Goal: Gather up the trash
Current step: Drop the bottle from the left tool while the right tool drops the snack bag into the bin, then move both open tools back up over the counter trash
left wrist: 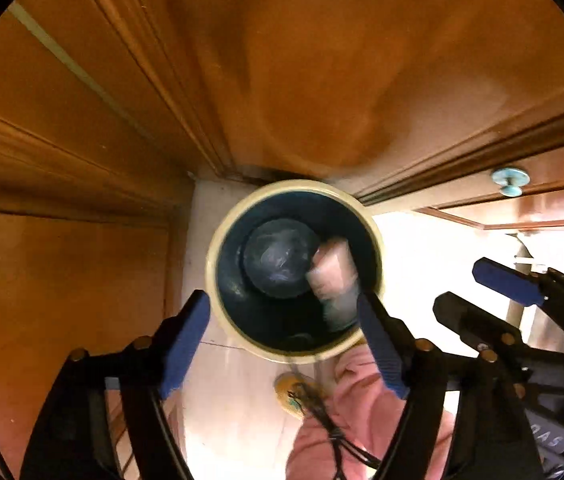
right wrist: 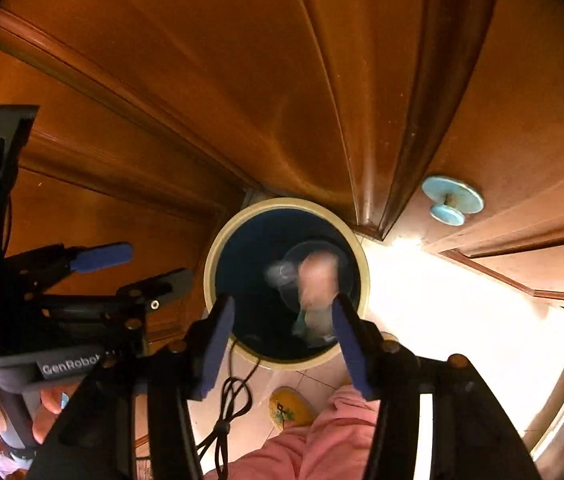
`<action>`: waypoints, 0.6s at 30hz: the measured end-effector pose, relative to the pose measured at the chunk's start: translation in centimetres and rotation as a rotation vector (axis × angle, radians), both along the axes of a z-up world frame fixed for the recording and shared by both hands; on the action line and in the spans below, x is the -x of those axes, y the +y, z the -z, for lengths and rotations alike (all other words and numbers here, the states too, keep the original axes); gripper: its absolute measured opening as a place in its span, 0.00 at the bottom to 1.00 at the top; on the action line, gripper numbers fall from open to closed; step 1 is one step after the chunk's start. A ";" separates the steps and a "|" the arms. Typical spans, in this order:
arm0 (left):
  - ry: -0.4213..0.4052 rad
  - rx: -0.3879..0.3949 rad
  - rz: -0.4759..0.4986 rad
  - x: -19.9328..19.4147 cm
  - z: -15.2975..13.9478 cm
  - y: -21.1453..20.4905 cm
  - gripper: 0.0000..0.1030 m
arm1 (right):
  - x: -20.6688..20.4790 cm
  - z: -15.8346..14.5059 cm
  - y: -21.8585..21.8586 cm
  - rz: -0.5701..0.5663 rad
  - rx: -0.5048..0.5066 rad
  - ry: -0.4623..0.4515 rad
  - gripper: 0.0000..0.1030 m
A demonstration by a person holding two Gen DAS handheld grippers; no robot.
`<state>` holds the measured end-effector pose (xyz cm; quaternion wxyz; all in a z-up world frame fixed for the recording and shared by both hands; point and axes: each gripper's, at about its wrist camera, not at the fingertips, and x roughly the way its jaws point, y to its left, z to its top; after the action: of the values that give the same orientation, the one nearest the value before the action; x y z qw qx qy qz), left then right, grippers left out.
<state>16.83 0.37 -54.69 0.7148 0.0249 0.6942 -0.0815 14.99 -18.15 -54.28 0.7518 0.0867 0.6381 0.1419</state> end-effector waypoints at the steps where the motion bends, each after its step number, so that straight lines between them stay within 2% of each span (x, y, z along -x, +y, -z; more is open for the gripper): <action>1: -0.011 -0.009 0.001 0.2 -0.3 0.0 0.75 | 0.1 0.0 -0.1 -0.008 0.004 0.000 0.50; 5: -0.023 -0.018 0.001 1.1 -2.3 0.1 0.75 | 0.7 -1.8 0.1 -0.039 0.016 0.014 0.50; 8: -0.051 -0.004 -0.003 1.6 -5.4 0.5 0.75 | 1.5 -4.5 0.3 -0.078 0.019 0.012 0.50; 11: -0.108 0.009 -0.007 2.3 -10.0 0.5 0.75 | 2.5 -8.5 0.2 -0.103 0.028 -0.012 0.50; 18: -0.305 0.059 0.005 5.2 -24.4 0.1 0.74 | 4.5 -20.9 0.7 -0.111 0.037 -0.126 0.50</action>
<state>11.65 0.51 -30.32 0.8120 0.0179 0.5749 -0.0989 10.46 -17.48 -33.36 0.7828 0.0282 0.5960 0.1767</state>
